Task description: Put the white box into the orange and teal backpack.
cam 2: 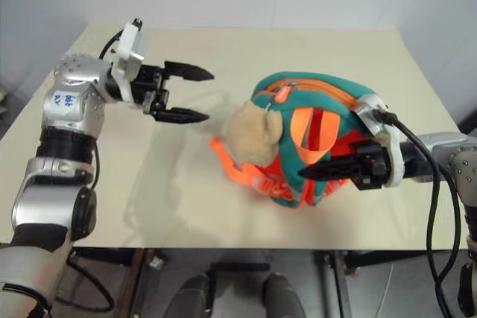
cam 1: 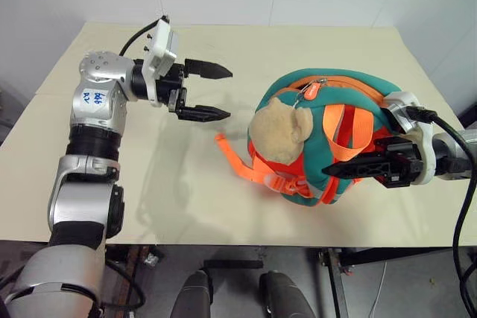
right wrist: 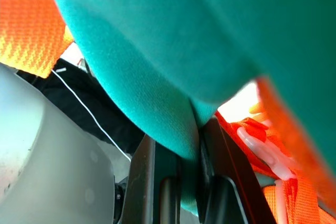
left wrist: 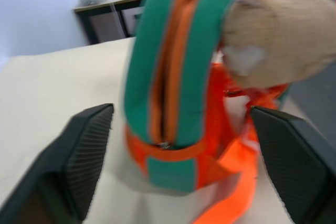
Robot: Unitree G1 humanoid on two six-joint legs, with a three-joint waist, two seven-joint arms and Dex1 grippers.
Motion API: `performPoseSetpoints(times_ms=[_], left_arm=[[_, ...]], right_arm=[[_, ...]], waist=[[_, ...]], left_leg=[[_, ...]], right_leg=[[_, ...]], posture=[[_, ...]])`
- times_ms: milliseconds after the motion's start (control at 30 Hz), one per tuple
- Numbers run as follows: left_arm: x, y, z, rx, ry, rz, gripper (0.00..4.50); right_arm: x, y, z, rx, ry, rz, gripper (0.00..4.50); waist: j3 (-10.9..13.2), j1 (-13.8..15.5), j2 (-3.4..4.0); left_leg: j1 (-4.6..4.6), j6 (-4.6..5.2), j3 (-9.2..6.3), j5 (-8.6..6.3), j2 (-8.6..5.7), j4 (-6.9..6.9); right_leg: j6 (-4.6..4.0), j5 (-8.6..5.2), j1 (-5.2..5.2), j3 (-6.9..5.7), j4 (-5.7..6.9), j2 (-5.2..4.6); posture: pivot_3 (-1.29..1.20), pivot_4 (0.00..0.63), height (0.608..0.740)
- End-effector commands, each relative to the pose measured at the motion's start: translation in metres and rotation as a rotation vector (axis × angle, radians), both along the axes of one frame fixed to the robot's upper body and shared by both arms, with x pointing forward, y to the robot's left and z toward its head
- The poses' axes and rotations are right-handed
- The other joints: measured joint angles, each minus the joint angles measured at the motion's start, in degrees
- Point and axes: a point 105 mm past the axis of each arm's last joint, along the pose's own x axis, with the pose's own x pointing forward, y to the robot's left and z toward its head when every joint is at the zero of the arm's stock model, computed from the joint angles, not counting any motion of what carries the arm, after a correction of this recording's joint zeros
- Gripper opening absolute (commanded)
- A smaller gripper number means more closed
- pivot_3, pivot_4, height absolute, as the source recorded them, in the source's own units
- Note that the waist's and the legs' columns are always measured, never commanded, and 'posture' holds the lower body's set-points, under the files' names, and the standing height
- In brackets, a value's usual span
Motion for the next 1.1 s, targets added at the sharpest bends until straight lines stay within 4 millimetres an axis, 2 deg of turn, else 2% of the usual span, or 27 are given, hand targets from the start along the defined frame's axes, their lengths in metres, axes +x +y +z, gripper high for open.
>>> performPoseSetpoints(times_ms=[33, 67, 267, 367, 500, 667, 767, 867, 900, 1100], left_arm=[[-0.029, -0.011, 0.005, 0.023, -0.019, -0.144, 3.09], [-0.032, -0.013, 0.004, 0.023, -0.009, -0.15, 2.83], [-0.049, -0.029, 0.0, 0.004, 0.034, -0.203, 2.83], [-0.053, -0.039, -0.01, 0.029, 0.036, -0.205, 2.83], [-0.05, -0.046, -0.017, 0.051, 0.021, -0.186, 2.83], [-0.032, -0.044, -0.001, -0.027, 0.006, -0.068, 2.83], [-0.029, -0.041, 0.007, -0.064, 0.02, -0.04, 3.4], [-0.027, -0.039, 0.011, -0.082, 0.007, -0.019, 4.31], [-0.027, -0.038, 0.012, -0.089, 0.008, -0.013, 4.44], [-0.04, -0.043, 0.004, -0.051, 0.03, -0.095, 4.44]], right_arm=[[-0.002, 0.002, 0.003, 0.004, -0.014, 0.012, 0.02], [-0.002, 0.002, 0.003, 0.005, -0.014, 0.012, 0.02], [-0.001, 0.004, 0.003, 0.007, -0.014, 0.013, 0.02], [-0.001, 0.005, 0.003, 0.01, -0.013, 0.013, 0.02], [-0.001, 0.006, 0.002, 0.014, -0.013, 0.015, 0.02], [-0.001, 0.008, 0.003, 0.021, -0.016, 0.017, 0.02], [-0.001, 0.009, 0.003, 0.023, -0.016, 0.014, 0.02], [-0.001, 0.009, 0.003, 0.027, -0.017, 0.014, 0.02], [-0.001, 0.01, 0.003, 0.027, -0.018, 0.014, 0.02], [0.0, 0.011, 0.003, 0.031, -0.021, 0.017, 0.02]], waist=[[0.0, 0.13, 0.0], [0.0, 0.14, 0.0], [0.0, 0.05, 0.0], [0.0, 0.04, 0.0], [0.0, 0.1, 0.0], [0.0, 0.11, 0.0], [0.0, 0.1, 0.0], [0.0, 0.08, 0.0], [0.0, 0.08, 0.0], [0.0, 0.06, 0.0]], left_leg=[[0.01, 0.0, 0.0, 0.01, 0.0, 0.0], [0.02, 0.01, 0.0, 0.02, 0.0, 0.03], [0.13, 0.02, 0.0, 0.02, -0.01, 0.14], [0.2, 0.02, 0.0, 0.02, 0.0, 0.1], [0.2, 0.02, -0.02, 0.02, -0.01, 0.1], [0.22, 0.03, -0.02, 0.02, 0.0, 0.09], [0.21, 0.03, -0.03, 0.02, -0.01, 0.1], [0.22, 0.04, -0.02, 0.01, -0.01, 0.05], [0.23, 0.04, -0.02, 0.01, 0.0, 0.04], [0.22, 0.04, -0.02, 0.01, 0.0, -0.02]], right_leg=[[0.0, 0.0, 0.01, 0.0, 0.01, 0.0], [0.0, 0.0, 0.02, 0.0, 0.03, 0.0], [0.0, 0.03, 0.24, -0.01, -0.07, 0.0], [-0.01, 0.04, 0.29, -0.01, -0.13, 0.02], [0.01, 0.05, 0.34, -0.01, -0.2, 0.01], [0.01, 0.06, 0.37, -0.02, -0.23, 0.01], [0.01, 0.06, 0.37, -0.02, -0.26, 0.01], [0.02, 0.07, 0.39, -0.02, -0.33, 0.01], [0.02, 0.07, 0.39, -0.02, -0.33, 0.01], [0.01, 0.07, 0.39, -0.02, -0.4, 0.01]], posture=[[0.0, 0.15, 0.74], [0.0, 0.15, 0.74], [0.0, 0.15, 0.74], [0.0, 0.15, 0.74], [0.0, 0.15, 0.74], [0.0, 0.15, 0.74], [0.0, 0.15, 0.74], [0.0, 0.15, 0.74], [0.0, 0.15, 0.74], [0.0, 0.15, 0.74]])
